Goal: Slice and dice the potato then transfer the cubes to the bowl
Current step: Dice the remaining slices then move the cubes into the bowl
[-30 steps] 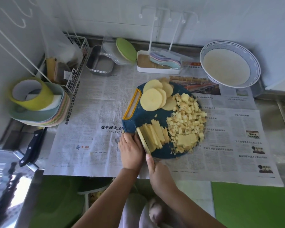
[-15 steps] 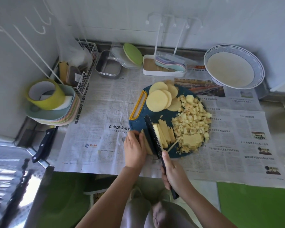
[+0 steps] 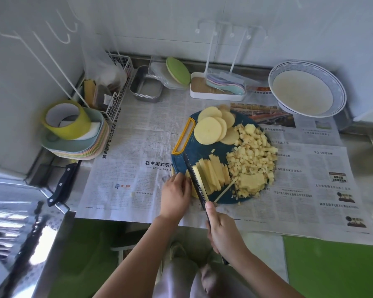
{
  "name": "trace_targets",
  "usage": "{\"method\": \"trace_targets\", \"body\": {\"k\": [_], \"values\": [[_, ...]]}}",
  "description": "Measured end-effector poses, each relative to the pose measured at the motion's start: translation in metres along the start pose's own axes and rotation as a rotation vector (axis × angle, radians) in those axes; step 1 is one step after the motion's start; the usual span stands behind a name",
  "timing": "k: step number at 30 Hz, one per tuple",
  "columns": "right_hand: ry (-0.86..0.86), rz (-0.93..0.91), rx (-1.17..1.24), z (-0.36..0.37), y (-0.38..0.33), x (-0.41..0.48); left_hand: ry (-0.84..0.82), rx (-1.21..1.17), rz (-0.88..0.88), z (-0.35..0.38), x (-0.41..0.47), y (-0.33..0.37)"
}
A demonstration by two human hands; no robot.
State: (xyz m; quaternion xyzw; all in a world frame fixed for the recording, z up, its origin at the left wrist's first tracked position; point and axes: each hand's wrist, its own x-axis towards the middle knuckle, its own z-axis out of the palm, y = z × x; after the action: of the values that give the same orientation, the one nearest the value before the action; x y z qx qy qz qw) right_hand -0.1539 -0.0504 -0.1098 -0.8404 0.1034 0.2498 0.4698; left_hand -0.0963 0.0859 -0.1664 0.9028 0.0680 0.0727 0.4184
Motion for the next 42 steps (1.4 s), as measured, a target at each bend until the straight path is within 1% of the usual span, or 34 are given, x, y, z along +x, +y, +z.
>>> {"method": "trace_targets", "body": {"k": [6, 14, 19, 22, 25, 29, 31, 34, 38, 42], "values": [[-0.010, 0.057, -0.041, 0.003, -0.005, 0.002, 0.006, 0.011, 0.017, 0.003, 0.001, -0.004], [-0.015, 0.091, -0.210, 0.003, -0.013, 0.009, -0.013, 0.015, 0.030, 0.004, 0.001, -0.002], [0.032, 0.047, -0.263, 0.011, -0.010, 0.026, -0.024, 0.012, 0.039, 0.004, 0.001, -0.002], [0.042, 0.039, -0.247, 0.012, -0.010, 0.029, -0.020, -0.010, 0.044, 0.004, 0.002, -0.002], [-0.014, 0.130, -0.094, 0.000, -0.008, 0.033, -0.014, 0.021, 0.023, 0.004, 0.002, -0.001], [-0.244, 0.308, 0.374, -0.026, -0.006, 0.031, -0.058, 0.034, -0.021, 0.001, 0.004, 0.000], [-0.309, 0.363, 0.502, -0.035, -0.009, 0.027, -0.091, 0.039, -0.050, -0.001, 0.004, 0.002], [-0.327, 0.316, 0.517, -0.042, -0.011, 0.025, -0.161, 0.002, -0.103, -0.007, 0.006, 0.005], [-0.242, 0.144, 0.340, -0.041, -0.012, 0.018, -0.272, -0.055, -0.142, -0.019, 0.009, 0.008], [-0.180, 0.077, 0.254, -0.028, -0.008, 0.007, -0.339, 0.084, -0.213, -0.027, 0.013, 0.008]]}}
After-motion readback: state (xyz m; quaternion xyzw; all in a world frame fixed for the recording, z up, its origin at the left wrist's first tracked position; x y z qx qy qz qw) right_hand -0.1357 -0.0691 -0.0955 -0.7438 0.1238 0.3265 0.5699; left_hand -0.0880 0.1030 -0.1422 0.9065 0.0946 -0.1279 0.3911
